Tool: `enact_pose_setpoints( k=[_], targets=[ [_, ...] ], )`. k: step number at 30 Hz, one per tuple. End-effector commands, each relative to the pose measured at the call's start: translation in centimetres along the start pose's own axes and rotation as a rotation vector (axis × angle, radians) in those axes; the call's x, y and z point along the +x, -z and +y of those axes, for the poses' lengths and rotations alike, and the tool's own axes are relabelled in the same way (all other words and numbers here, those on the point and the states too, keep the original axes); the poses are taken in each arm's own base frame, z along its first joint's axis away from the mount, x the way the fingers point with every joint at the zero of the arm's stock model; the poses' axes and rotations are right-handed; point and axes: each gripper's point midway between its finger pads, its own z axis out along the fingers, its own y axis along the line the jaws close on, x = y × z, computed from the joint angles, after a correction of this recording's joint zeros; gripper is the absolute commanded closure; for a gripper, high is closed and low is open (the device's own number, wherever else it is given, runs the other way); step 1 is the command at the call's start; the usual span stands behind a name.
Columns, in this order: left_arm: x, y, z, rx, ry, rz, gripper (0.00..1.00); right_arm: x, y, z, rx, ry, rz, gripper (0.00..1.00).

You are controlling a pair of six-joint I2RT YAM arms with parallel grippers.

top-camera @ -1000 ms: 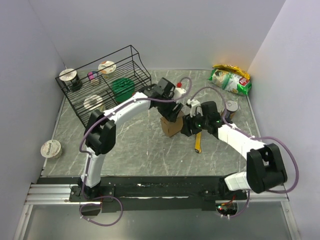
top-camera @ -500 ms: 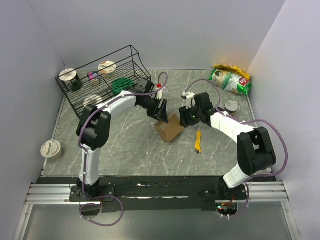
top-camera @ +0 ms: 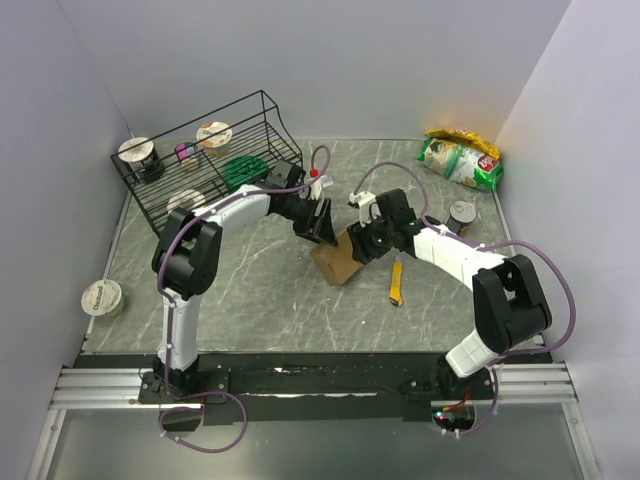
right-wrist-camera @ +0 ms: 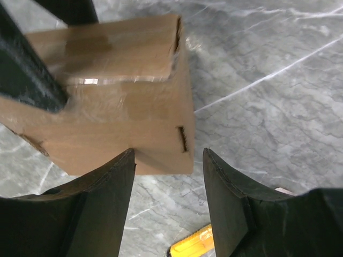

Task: Unpack the express box

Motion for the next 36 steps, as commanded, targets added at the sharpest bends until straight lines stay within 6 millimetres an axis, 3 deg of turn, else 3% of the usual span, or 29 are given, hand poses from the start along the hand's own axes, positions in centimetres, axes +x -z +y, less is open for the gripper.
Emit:
enact_pose_setpoints(
  k=[1,12,18,19,20,22,24,28,33,36],
  targets=[
    [-1.6,1.9,-2.6,0.121,0.008,-0.056,0.37,2.2,-0.9,-0.9,0.065,0.057,0.090,0.42],
    [-0.5,4.1,-4.6,0.384,0.047,-0.036,0.31,3.7,-2.7,-1.2,0.095,0.116,0.166,0.44],
    [0.1,3.9,-3.8,0.304,0.035,-0.042,0.34,4.4,-3.3,-1.5,0.104,0.118,0.196,0.45],
    [0.1,3.7,-2.9,0.204,0.002,-0.052,0.31,4.2,-3.3,-1.6,0.107,0.114,0.191,0.45],
    [0.0,3.6,-2.6,0.156,-0.024,-0.053,0.20,4.1,-3.2,-1.6,0.107,0.111,0.186,0.46],
    [-1.0,3.2,-2.2,0.024,-0.109,-0.070,0.11,3.8,-2.8,-1.4,0.105,0.113,0.171,0.46],
    [-1.7,3.1,-2.9,-0.005,-0.136,-0.077,0.03,3.8,-2.7,-1.3,0.103,0.113,0.161,0.46],
    [-1.6,1.4,-4.5,-0.058,-0.190,-0.048,0.04,3.6,-2.5,-1.2,0.101,0.115,0.153,0.47],
    [-1.6,0.6,-3.1,-0.170,-0.179,-0.041,0.01,3.2,-2.4,-1.2,0.102,0.119,0.140,0.48],
    [-1.0,0.4,-2.9,-0.155,-0.178,-0.020,0.06,3.2,-2.4,-1.2,0.103,0.119,0.138,0.48]
  ],
)
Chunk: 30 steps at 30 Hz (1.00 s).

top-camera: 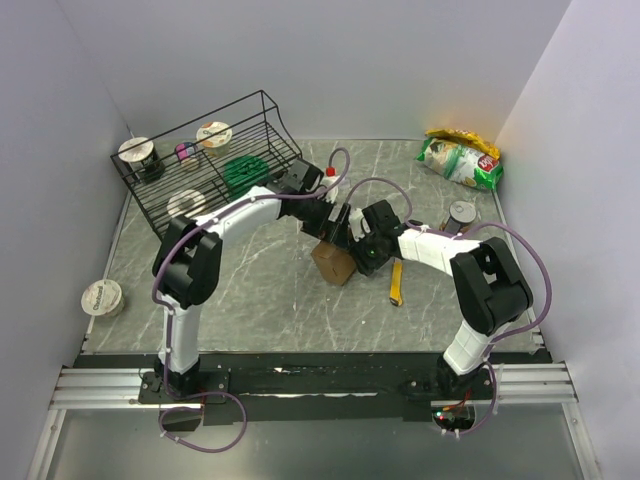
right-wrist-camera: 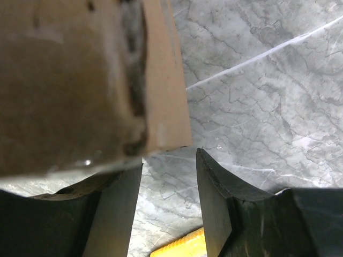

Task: Unpack the express box

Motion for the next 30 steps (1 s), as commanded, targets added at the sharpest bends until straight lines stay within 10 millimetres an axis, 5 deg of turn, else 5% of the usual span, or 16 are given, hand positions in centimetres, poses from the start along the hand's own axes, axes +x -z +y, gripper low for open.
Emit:
enact_pose_setpoints(
  k=[1,11,22,30],
  targets=[
    [-0.4,1.0,-0.5,-0.020,-0.028,-0.003,0.09,-1.9,1.1,-0.3,0.022,0.015,-0.074,0.48],
    [0.1,1.6,-1.6,0.132,-0.012,0.007,0.33,-1.3,0.8,-0.1,0.019,0.016,-0.061,0.50],
    [1.0,2.7,0.3,0.275,0.091,0.006,0.37,-1.0,0.4,-0.2,0.018,0.019,-0.041,0.50],
    [0.8,4.1,-1.9,0.574,0.216,0.009,0.43,-0.8,0.0,-0.4,0.025,0.022,-0.028,0.51]
  ],
)
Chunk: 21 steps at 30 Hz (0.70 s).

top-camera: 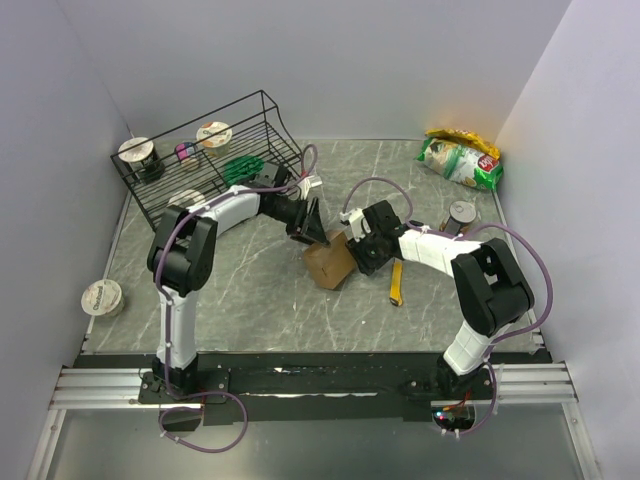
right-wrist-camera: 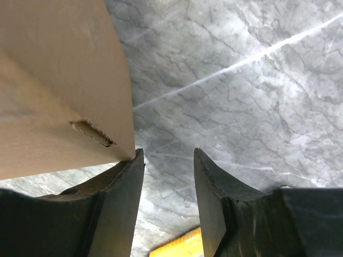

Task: Unpack the express box

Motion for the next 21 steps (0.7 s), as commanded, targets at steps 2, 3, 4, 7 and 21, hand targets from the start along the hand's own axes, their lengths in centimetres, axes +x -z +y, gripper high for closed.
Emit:
enact_pose_setpoints(
  k=[2,3,4,7,21],
  targets=[
    [-0.4,0.8,-4.7,0.314,0.059,0.008,0.44,-0.8,-0.2,-0.4,0.021,0.020,-0.014,0.51],
    [-0.5,1.1,-4.9,0.341,0.065,0.006,0.45,-0.7,-0.3,-0.4,0.022,0.018,-0.006,0.51],
    [-0.3,1.5,-5.4,0.390,0.054,0.014,0.45,-0.6,-0.4,-0.4,0.022,0.020,-0.001,0.52],
    [-0.3,2.1,-5.7,0.421,0.068,0.020,0.45,-0.7,-0.4,-0.3,0.021,0.022,0.002,0.52],
    [-0.4,3.2,-7.1,0.505,0.021,0.044,0.45,-0.6,-0.5,-0.3,0.037,0.035,0.005,0.52]
  ],
)
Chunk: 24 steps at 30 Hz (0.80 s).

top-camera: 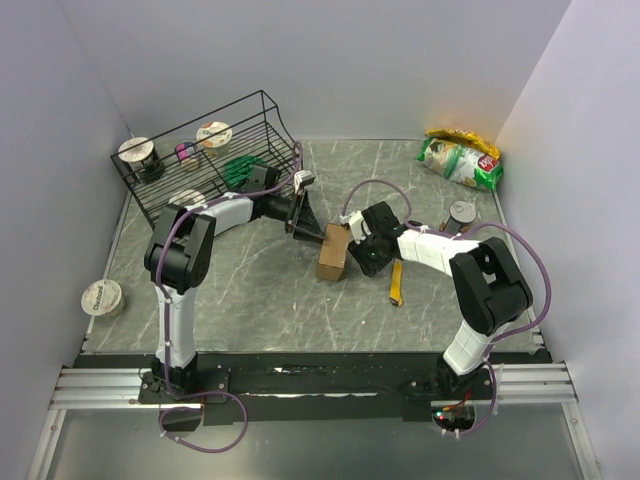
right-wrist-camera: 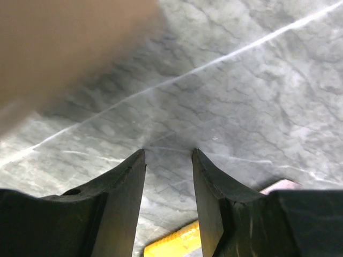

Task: Unpack the express box

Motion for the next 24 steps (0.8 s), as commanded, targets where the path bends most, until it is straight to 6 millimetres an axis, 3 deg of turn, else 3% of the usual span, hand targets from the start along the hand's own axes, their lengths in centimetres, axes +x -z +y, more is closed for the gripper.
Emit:
enact_pose_setpoints(
  k=[1,5,6,7,8,9,10,13,16,20,24],
  targets=[
    [1.1,0.2,-4.7,0.187,-0.065,0.106,0.46,-1.6,-0.3,-0.1,0.017,0.012,-0.040,0.52],
    [0.6,0.8,-5.1,0.162,-0.079,0.079,0.44,-1.7,-0.1,-0.3,0.028,0.004,-0.050,0.52],
    [-0.6,0.4,-3.3,0.036,-0.084,0.006,0.36,-1.7,-0.1,-0.2,0.027,0.004,-0.052,0.52],
    [-0.4,0.6,-2.1,-0.047,-0.067,-0.013,0.28,-1.8,-0.1,-0.2,0.030,0.002,-0.056,0.52],
    [-0.6,0.7,-1.6,-0.128,-0.095,-0.027,0.18,-2.0,0.0,-0.3,0.034,0.001,-0.061,0.52],
    [-1.9,1.1,0.4,-0.305,-0.153,-0.069,0.04,-2.2,0.1,-0.4,0.040,0.000,-0.066,0.52],
    [-1.0,1.5,1.2,-0.375,-0.175,-0.031,0.04,-2.4,0.2,-0.5,0.043,-0.002,-0.071,0.52],
    [-2.0,3.1,3.7,-0.574,-0.192,-0.056,0.04,-3.0,0.6,-0.7,0.049,-0.002,-0.088,0.52],
    [-2.6,5.0,4.5,-0.731,-0.209,-0.087,0.04,-3.5,0.9,-0.9,0.054,-0.015,-0.101,0.51],
    [-3.4,6.0,3.0,-0.854,-0.271,-0.117,0.03,-4.0,1.7,-1.3,0.060,-0.060,-0.117,0.51],
    [-3.2,5.2,2.2,-0.938,-0.280,-0.109,0.03,-4.2,2.9,-3.1,0.124,-0.137,-0.127,0.51]
  ],
)
